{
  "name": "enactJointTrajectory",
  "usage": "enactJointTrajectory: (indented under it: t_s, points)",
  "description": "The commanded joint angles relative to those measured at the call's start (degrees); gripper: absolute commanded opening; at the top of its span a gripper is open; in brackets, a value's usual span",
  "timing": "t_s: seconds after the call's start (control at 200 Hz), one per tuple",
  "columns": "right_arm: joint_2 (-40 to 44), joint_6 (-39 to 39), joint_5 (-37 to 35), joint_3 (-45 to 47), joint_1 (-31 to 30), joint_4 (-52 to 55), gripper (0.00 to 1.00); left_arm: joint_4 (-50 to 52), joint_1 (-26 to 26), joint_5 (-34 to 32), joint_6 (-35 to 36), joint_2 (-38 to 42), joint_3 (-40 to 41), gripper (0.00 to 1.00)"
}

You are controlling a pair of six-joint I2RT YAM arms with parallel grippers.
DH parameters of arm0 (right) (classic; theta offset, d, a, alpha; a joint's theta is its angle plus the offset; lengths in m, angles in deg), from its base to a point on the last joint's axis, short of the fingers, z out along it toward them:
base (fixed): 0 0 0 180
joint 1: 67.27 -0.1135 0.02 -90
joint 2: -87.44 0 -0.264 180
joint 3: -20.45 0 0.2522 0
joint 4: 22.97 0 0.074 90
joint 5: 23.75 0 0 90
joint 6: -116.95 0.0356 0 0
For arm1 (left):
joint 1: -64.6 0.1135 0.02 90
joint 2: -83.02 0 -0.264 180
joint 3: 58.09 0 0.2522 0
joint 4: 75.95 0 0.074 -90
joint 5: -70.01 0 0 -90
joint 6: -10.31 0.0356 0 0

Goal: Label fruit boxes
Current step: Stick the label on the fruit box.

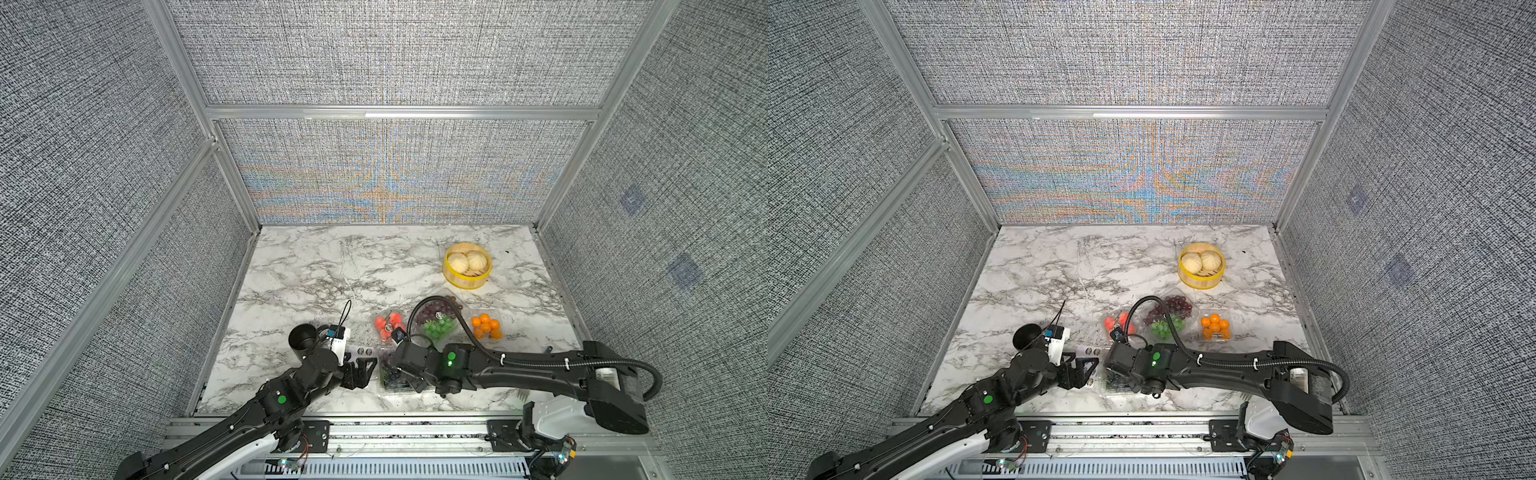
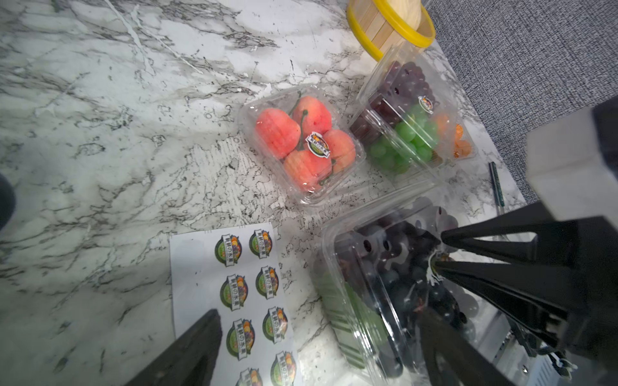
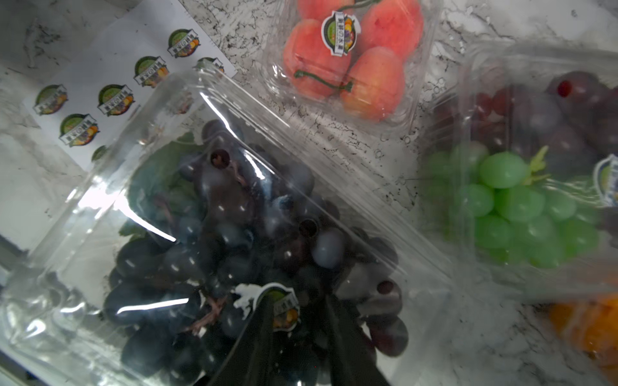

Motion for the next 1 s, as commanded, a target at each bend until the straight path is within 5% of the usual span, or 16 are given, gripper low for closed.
enactJointTrajectory:
  t_s: [0.0, 0.12, 0.61, 0.68, 0.706, 0.721, 0.996]
  points:
    - [-0.1, 0.8, -3.4, 0.5, -0.1, 4.4, 0.35, -0.6, -0.1, 0.9, 0.1, 1.0, 0.5, 0.92]
    - [1.0, 1.5, -5.7, -0.1, 0.1, 5.0, 0.45, 0.8, 0.0, -1.0, 0.0, 1.7, 1.0, 0.92]
    - [7.3, -2.5, -5.2, 2.4, 4.0, -1.8, 0.46, 10.3, -0.1, -7.6, -3.4, -2.0, -1.0, 0.93]
    - [11.9, -4.6, -3.8, 5.0, 4.8, -7.4, 0.71, 12.3, -0.1, -8.0, -4.6, -4.5, -2.1, 0.93]
    - [13.8, -5.5, -2.9, 6.2, 5.2, -9.9, 0.94, 12.7, -0.1, -8.0, -4.8, -5.8, -2.5, 0.93]
    - [15.0, -6.0, -2.4, 7.0, 5.5, -11.3, 0.98, 13.0, -0.1, -8.0, -5.0, -6.6, -2.8, 0.93]
    - [29.8, -8.6, 7.7, 14.6, 15.2, -20.6, 0.99, 15.4, -1.5, -8.0, -6.0, -23.2, -8.8, 0.96]
